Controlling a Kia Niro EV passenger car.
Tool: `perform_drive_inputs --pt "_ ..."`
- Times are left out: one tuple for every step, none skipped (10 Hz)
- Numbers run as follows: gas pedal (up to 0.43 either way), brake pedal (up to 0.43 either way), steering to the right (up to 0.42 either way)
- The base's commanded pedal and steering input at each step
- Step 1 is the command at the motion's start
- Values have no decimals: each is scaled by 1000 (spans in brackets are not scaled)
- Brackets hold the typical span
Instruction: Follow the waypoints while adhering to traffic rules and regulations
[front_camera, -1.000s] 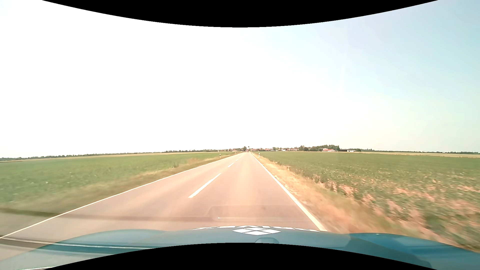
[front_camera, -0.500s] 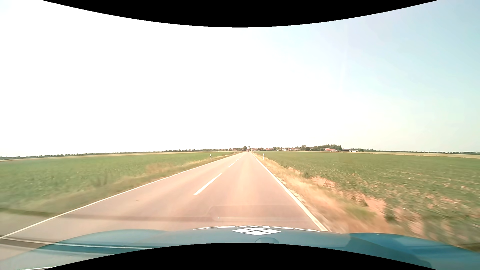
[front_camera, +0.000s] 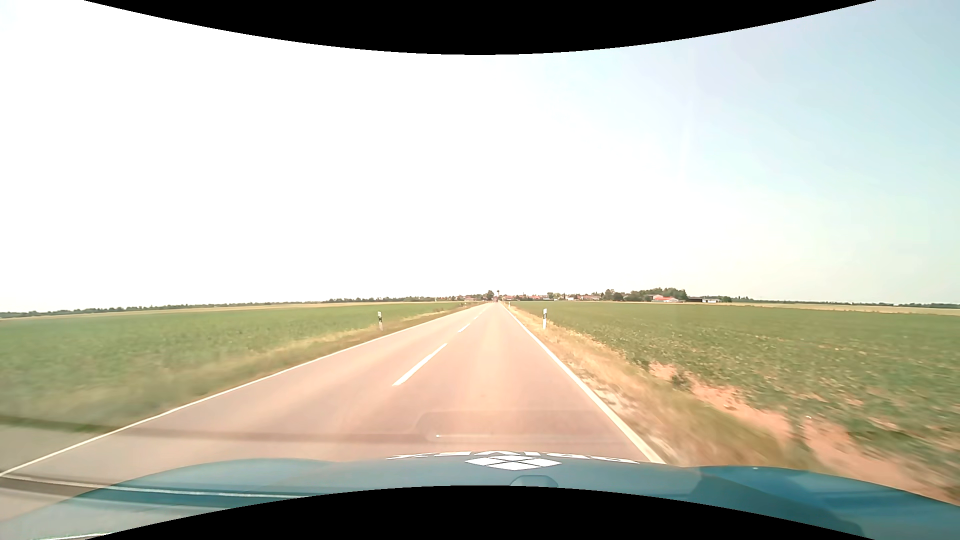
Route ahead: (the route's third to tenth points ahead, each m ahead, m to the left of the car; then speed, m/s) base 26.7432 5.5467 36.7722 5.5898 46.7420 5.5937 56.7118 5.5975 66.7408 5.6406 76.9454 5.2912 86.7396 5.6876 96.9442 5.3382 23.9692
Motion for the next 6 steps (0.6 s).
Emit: perform_drive_inputs --pt "248 0 0" --pt "248 0 -1" --pt "248 0 -2" --pt "248 0 -2" --pt "248 0 -2" --pt "248 0 -2"
